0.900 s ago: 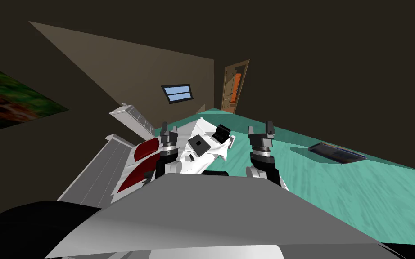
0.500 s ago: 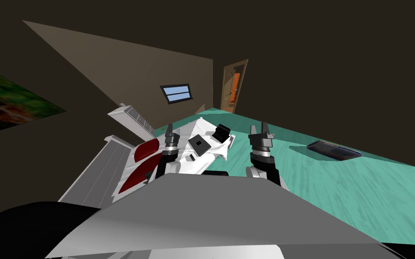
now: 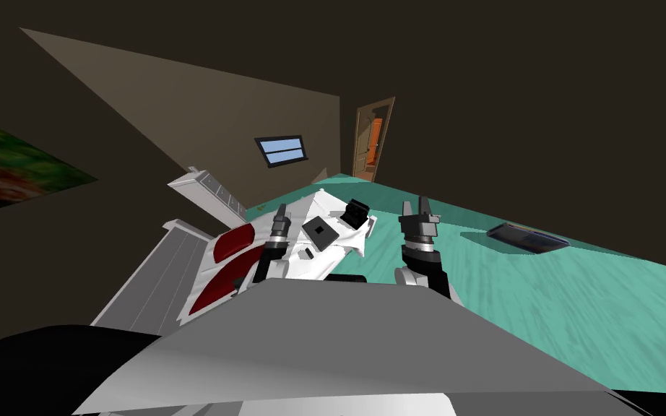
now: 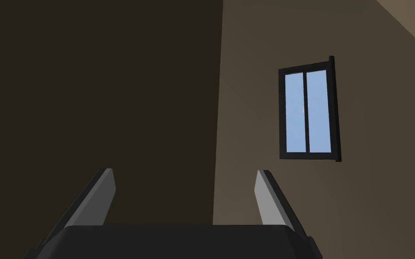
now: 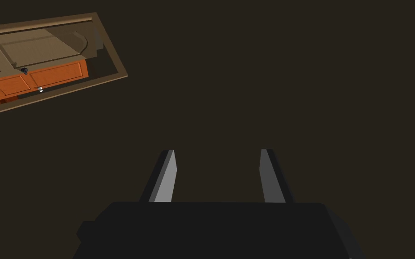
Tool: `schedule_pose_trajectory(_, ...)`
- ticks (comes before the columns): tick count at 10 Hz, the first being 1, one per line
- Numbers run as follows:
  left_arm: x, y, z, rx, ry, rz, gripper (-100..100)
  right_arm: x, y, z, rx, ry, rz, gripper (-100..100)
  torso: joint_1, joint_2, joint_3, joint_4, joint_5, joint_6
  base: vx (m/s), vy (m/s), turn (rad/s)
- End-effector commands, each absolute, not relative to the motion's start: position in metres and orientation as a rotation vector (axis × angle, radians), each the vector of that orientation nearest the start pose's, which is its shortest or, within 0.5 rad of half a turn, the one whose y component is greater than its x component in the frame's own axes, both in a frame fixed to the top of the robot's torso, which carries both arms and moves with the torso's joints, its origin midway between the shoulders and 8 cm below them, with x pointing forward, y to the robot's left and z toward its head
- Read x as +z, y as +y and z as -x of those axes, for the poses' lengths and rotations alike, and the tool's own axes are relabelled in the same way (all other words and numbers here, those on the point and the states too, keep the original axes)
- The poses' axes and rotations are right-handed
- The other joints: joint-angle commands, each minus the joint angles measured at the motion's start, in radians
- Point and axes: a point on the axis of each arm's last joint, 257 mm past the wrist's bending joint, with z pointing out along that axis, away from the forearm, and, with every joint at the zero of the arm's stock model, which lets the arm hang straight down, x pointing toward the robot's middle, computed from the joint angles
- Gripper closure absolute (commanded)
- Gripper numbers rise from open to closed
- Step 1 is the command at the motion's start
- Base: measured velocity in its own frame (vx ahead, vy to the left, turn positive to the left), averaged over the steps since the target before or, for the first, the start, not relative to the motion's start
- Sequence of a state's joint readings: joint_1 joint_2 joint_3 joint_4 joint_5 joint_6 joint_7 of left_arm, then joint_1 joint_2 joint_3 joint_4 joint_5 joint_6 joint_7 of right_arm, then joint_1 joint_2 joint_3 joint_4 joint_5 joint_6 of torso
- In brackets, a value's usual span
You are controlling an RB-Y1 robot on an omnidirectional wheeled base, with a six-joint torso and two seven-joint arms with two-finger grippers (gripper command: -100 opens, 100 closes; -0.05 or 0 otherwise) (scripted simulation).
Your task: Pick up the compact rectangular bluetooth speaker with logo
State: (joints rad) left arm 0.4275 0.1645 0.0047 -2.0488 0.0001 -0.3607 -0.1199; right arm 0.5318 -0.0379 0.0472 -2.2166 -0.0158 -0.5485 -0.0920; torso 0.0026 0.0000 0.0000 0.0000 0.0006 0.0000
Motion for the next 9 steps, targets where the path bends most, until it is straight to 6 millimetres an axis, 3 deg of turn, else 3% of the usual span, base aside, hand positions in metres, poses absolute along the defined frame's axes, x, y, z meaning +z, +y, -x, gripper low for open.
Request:
schedule_pose_trajectory(1,-0.101,0.288,-0.411,-1.079,1.019,0.713,-100,-0.006,-0.267,-0.347,1.424,0.640,-0.722,0,0.000,0.000,0.000,0.000,0.000,0.000,-0.003,0.030,-0.022)
schedule_pose_trajectory(2,-0.117,0.291,-0.416,-1.038,1.067,0.711,-100,-0.006,-0.267,-0.347,1.424,0.640,-0.722,0,0.000,0.000,0.000,0.000,0.000,0.000,0.000,0.025,-0.033)
schedule_pose_trajectory(3,-0.118,0.291,-0.416,-1.037,1.068,0.713,-100,-0.006,-0.267,-0.347,1.424,0.640,-0.722,0,-0.001,0.000,0.000,0.000,0.000,0.000,0.002,0.017,-0.026)
schedule_pose_trajectory(6,-0.173,0.305,-0.428,-0.912,1.214,0.717,-100,-0.006,-0.267,-0.347,1.424,0.640,-0.722,0,0.000,-0.001,-0.001,0.000,0.000,0.000,0.013,0.028,-0.064)
schedule_pose_trajectory(7,-0.179,0.306,-0.428,-0.907,1.224,0.727,-100,-0.006,-0.267,-0.347,1.424,0.640,-0.722,0,0.000,-0.002,-0.001,0.000,0.000,0.000,0.021,0.025,-0.027)
schedule_pose_trajectory(8,-0.202,0.312,-0.430,-0.862,1.278,0.735,-100,-0.006,-0.267,-0.347,1.424,0.640,-0.722,0,-0.001,-0.002,-0.001,0.000,0.000,0.000,0.022,0.017,-0.056)
schedule_pose_trajectory(9,-0.202,0.312,-0.430,-0.862,1.278,0.735,-100,-0.006,-0.267,-0.347,1.424,0.640,-0.722,0,-0.001,-0.002,-0.001,0.000,0.000,0.000,0.016,0.014,-0.021)
